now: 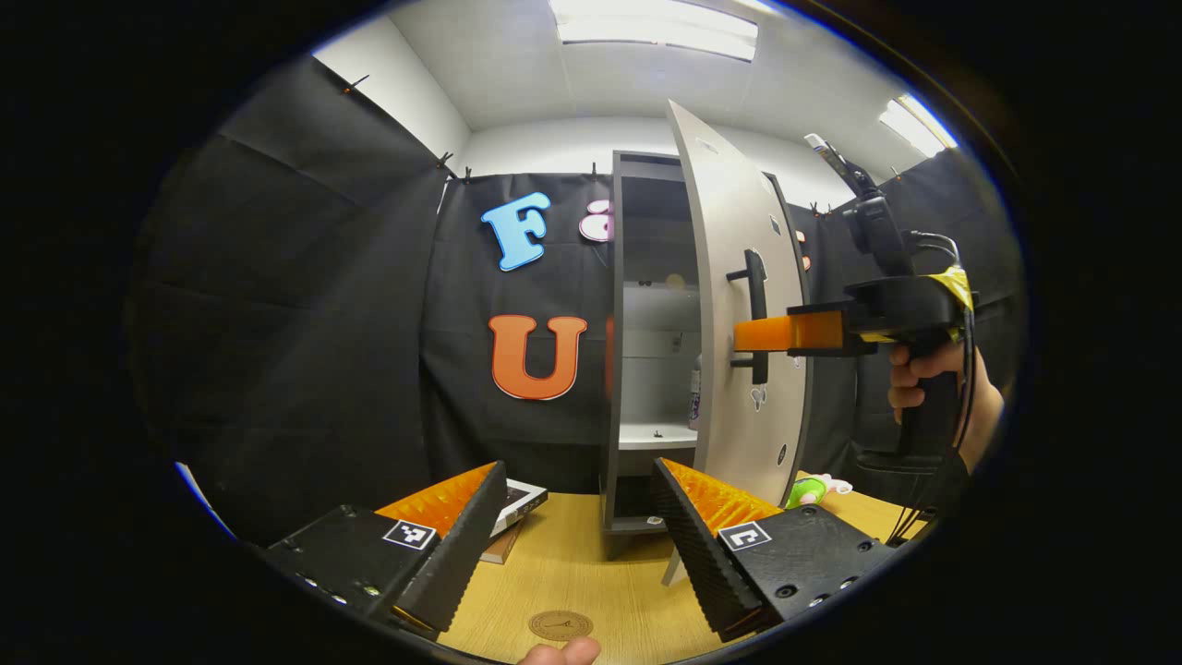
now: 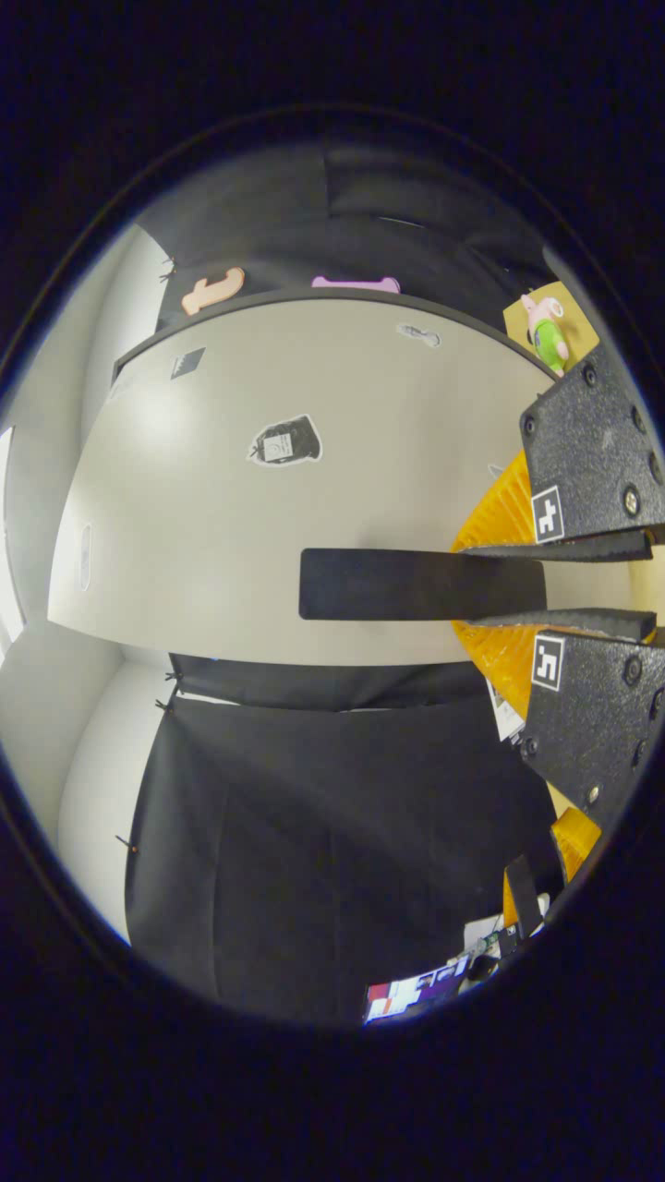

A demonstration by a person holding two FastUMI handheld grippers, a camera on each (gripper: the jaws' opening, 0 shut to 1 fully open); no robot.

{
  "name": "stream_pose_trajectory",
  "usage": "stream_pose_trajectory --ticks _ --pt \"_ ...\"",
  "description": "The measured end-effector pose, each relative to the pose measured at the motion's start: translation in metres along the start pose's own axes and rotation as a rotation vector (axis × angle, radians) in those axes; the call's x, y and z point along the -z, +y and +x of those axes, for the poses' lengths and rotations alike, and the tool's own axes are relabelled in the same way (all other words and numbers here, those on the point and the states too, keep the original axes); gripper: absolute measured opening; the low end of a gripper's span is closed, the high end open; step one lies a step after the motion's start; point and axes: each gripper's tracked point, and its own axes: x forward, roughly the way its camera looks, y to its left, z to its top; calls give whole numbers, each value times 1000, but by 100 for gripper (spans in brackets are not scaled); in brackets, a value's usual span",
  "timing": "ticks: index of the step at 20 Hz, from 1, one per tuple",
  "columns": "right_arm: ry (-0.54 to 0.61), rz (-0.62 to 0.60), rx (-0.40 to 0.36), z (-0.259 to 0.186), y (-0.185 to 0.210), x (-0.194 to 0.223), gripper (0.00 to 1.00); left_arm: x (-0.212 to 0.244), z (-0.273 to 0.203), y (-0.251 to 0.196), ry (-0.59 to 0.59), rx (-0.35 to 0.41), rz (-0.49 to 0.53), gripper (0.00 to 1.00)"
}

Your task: Open the cabinet door with the right hand, grasp the bottle in the cabinet with the left hand and place it on the coaster, then close the cabinet door with the right hand.

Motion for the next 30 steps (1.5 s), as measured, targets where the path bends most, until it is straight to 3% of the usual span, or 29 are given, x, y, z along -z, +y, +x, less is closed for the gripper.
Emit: stream_pose_trajectory --ticks 7,18,30 --pt "-16 13 44 -60 -29 0 23 2 2 -31 11 51 0 95" --pt "-32 10 185 -119 -86 3 18 1 4 -88 -4 144 13 95" --pt "-67 8 398 -166 -168 8 6 8 1 -124 13 192 39 95"
